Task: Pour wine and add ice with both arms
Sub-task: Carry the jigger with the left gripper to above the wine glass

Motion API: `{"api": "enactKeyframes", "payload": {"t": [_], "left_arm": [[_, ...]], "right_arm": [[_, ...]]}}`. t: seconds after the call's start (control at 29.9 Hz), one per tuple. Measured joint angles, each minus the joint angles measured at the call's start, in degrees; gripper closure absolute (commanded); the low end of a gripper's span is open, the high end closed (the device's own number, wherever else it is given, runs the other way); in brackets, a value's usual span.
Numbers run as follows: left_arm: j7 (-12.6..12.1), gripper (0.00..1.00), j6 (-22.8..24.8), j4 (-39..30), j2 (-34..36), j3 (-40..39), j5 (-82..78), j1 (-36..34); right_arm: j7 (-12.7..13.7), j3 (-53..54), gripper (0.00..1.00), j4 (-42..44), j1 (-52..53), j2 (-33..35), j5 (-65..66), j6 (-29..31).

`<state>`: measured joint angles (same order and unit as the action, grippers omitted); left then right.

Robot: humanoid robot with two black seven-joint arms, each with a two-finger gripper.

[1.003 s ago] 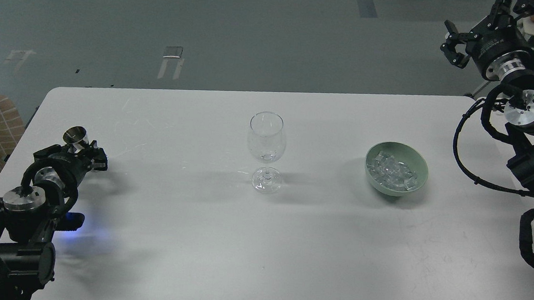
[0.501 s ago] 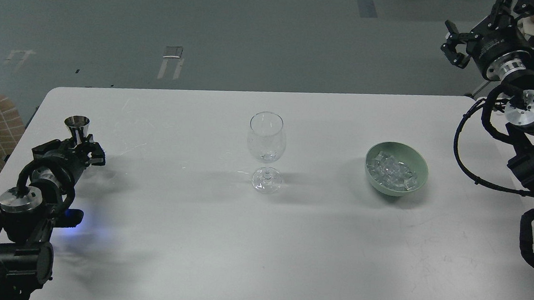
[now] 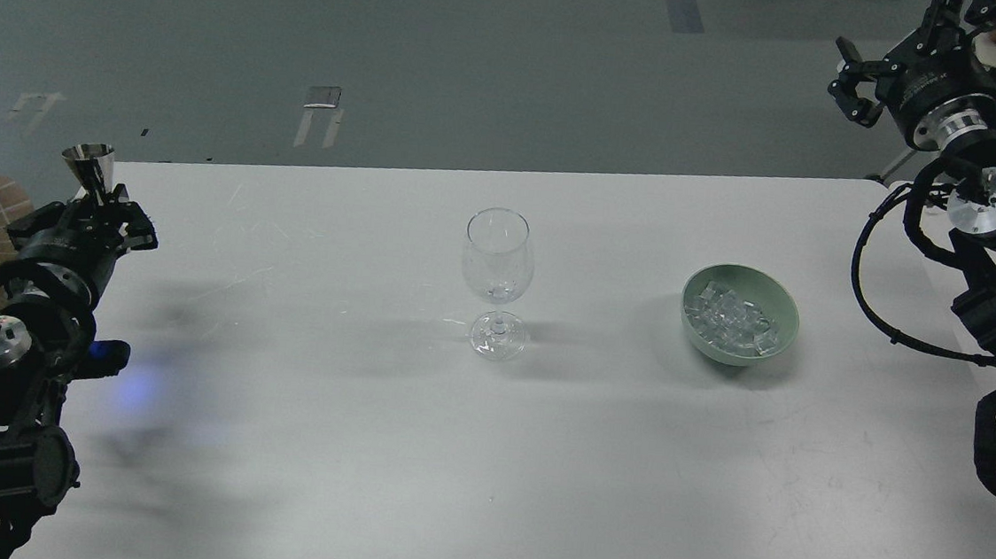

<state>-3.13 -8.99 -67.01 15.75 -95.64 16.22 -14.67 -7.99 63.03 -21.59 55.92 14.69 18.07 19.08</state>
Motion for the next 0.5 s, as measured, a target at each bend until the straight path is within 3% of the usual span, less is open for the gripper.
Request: {"api": "enactKeyframes", "payload": {"t": [0.17,0.37,0.5], "left_arm": [[-1.89,0.87,0.58,-3.64,0.4,0.25,0.09,-0.28],[-2.12,0.99,2.62,-6.76,0.59,0.54,0.05,-0.34],[-2.34,1.0,3.55,-9.51,0.35,0.94,0.03,0.02]], "right_arm": [[-0.01,-0.02,0.0,0.02,-0.19,0.08,0.01,0.0],[-0.07,-0.02,0.0,0.06,-0.53,0.66,0.02,0.0],[-0.09,-0.02,0.0,-0.01,-0.62,1.28,0.01,0.06]]}}
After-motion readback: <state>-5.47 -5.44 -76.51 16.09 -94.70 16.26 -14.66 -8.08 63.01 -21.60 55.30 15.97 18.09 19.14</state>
